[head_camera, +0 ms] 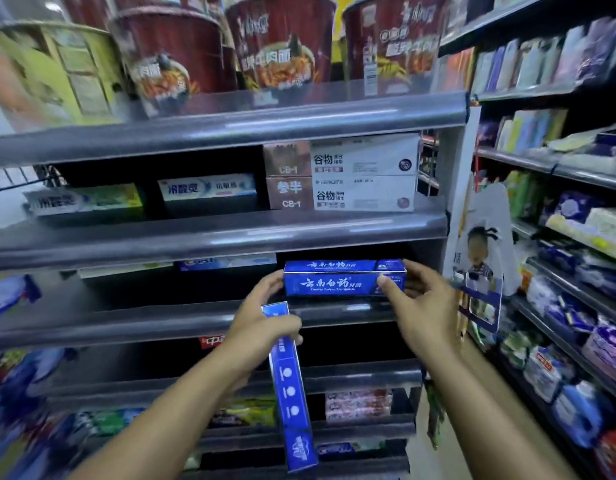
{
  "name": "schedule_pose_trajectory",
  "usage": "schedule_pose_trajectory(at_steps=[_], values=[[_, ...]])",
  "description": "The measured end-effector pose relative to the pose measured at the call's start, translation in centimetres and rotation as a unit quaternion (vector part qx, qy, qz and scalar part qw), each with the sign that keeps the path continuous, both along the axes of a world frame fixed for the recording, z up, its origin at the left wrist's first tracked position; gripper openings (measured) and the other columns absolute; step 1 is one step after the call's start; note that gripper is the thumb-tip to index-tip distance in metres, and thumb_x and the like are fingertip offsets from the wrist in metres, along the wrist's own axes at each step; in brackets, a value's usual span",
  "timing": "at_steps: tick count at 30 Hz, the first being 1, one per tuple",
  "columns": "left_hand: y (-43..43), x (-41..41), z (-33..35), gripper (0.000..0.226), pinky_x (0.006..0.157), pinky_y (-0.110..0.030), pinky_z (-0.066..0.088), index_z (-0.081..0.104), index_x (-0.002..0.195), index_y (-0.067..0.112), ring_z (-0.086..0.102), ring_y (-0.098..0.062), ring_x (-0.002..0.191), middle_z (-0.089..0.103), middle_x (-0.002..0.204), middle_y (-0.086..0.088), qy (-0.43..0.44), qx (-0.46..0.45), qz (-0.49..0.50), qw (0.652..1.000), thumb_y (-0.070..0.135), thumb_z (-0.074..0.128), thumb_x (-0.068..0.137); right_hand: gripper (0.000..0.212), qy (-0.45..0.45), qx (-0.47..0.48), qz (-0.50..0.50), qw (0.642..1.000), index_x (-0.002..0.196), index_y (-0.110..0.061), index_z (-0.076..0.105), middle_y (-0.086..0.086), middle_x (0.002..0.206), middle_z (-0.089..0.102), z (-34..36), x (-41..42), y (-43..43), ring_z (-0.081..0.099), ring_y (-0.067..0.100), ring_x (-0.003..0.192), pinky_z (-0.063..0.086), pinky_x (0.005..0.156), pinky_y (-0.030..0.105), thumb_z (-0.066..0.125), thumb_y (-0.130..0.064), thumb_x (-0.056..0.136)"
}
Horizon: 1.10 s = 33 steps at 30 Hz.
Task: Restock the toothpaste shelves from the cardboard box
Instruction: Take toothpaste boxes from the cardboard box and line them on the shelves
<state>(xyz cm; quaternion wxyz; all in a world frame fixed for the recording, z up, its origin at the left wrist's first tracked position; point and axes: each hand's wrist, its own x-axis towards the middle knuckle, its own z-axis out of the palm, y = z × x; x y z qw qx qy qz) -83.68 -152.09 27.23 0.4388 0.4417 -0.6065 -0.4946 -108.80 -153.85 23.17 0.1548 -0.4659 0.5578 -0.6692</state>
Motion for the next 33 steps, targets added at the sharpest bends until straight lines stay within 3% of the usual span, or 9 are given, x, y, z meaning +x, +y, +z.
schedule_pose_trajectory(at_steps=[4, 9, 15, 18, 21, 24, 26, 29, 33], values=[[-2.4, -1.0, 0.7, 0.074, 0.071, -0.042, 0.062, 0.065, 0.111, 0.04, 0.076, -0.03, 0.081, 0.067, 0.125, 0.014, 0.001, 0.046, 0.036, 0.998, 0.024, 0.07, 0.039, 0.043, 0.106, 0.007, -0.077, 0.991, 0.122, -0.027, 0.068, -0.003, 0.11, 0.074, 0.8, 0.0, -1.2, 0.067, 0.011, 0.096, 0.054, 0.087, 0.032, 0.078, -0.041, 0.083], [-4.2, -2.4, 1.2, 0.071, 0.081, -0.05, 0.059, 0.063, 0.107, 0.031, 0.072, -0.033, 0.072, 0.073, 0.077, -0.001, -0.027, 0.102, 0.067, 0.992, 0.024, 0.069, 0.036, 0.036, 0.267, 0.074, -0.113, 0.954, 0.124, -0.018, 0.071, 0.016, 0.106, 0.074, 1.5, 0.2, -2.0, 0.056, 0.039, 0.107, 0.047, 0.09, 0.044, 0.071, -0.032, 0.091], [-3.6, -2.8, 1.7, 0.075, 0.067, -0.039, 0.048, 0.059, 0.109, 0.028, 0.068, -0.028, 0.07, 0.071, 0.072, -0.003, -0.01, 0.13, 0.106, 0.986, 0.024, 0.067, 0.034, 0.042, 0.271, 0.128, -0.091, 0.95, 0.135, -0.016, 0.063, 0.019, 0.118, 0.069, 1.9, 0.6, -1.5, 0.05, 0.039, 0.116, 0.044, 0.094, 0.042, 0.061, -0.031, 0.096], [-3.0, -1.9, 1.7, 0.068, 0.06, -0.034, 0.051, 0.059, 0.105, 0.032, 0.067, -0.019, 0.06, 0.072, 0.074, 0.001, 0.023, 0.122, 0.15, 0.981, 0.024, 0.068, 0.038, 0.044, 0.274, 0.068, -0.065, 0.957, 0.138, -0.01, 0.06, 0.011, 0.131, 0.064, 2.0, 0.7, 0.4, 0.051, 0.035, 0.121, 0.042, 0.101, 0.04, 0.063, -0.023, 0.096], [-2.6, -0.7, 1.0, 0.037, 0.052, -0.032, 0.054, 0.064, 0.096, 0.022, 0.067, -0.013, 0.052, 0.07, 0.066, 0.004, 0.071, 0.118, 0.18, 0.974, 0.016, 0.077, 0.062, 0.035, 0.197, 0.025, -0.014, 0.98, 0.125, -0.016, 0.069, -0.002, 0.117, 0.071, 1.2, 1.3, 3.6, 0.061, 0.02, 0.112, 0.049, 0.096, 0.036, 0.069, -0.028, 0.093], [-2.2, 0.2, 0.7, 0.014, 0.057, -0.036, 0.059, 0.064, 0.085, 0.017, 0.072, -0.015, 0.057, 0.071, 0.065, -0.001, 0.091, 0.126, 0.192, 0.969, 0.016, 0.077, 0.083, 0.03, 0.052, 0.067, 0.115, 0.99, 0.113, -0.03, 0.073, -0.017, 0.099, 0.074, 0.3, 2.4, 6.9, 0.067, 0.0, 0.095, 0.058, 0.085, 0.034, 0.072, -0.044, 0.087], [-1.9, 0.4, 0.9, 0.013, 0.06, -0.04, 0.061, 0.063, 0.086, 0.016, 0.073, -0.017, 0.059, 0.071, 0.063, -0.001, 0.105, 0.129, 0.2, 0.966, 0.018, 0.075, 0.089, 0.042, -0.001, 0.102, 0.196, 0.975, 0.118, -0.032, 0.07, -0.012, 0.105, 0.073, 0.1, 3.0, 8.4, 0.069, 0.007, 0.097, 0.059, 0.086, 0.038, 0.07, -0.05, 0.08], [-1.4, 0.2, 1.3, 0.014, 0.067, -0.048, 0.064, 0.062, 0.089, 0.016, 0.075, -0.02, 0.064, 0.072, 0.064, -0.002, 0.124, 0.14, 0.189, 0.964, 0.02, 0.075, 0.091, 0.056, -0.079, 0.126, 0.284, 0.947, 0.128, -0.031, 0.061, 0.001, 0.111, 0.073, 0.4, 3.3, 9.4, 0.072, 0.027, 0.091, 0.061, 0.079, 0.046, 0.074, -0.04, 0.073], [0.1, -0.5, 1.8, 0.028, 0.069, -0.038, 0.062, 0.058, 0.102, 0.011, 0.074, -0.02, 0.07, 0.073, 0.075, -0.006, 0.198, 0.144, 0.151, 0.958, 0.024, 0.079, 0.088, 0.042, -0.128, 0.073, 0.304, 0.941, 0.113, -0.021, 0.072, 0.006, 0.106, 0.077, 0.2, 4.4, 10.4, 0.074, 0.028, 0.088, 0.063, 0.07, 0.039, 0.078, -0.03, 0.073]])
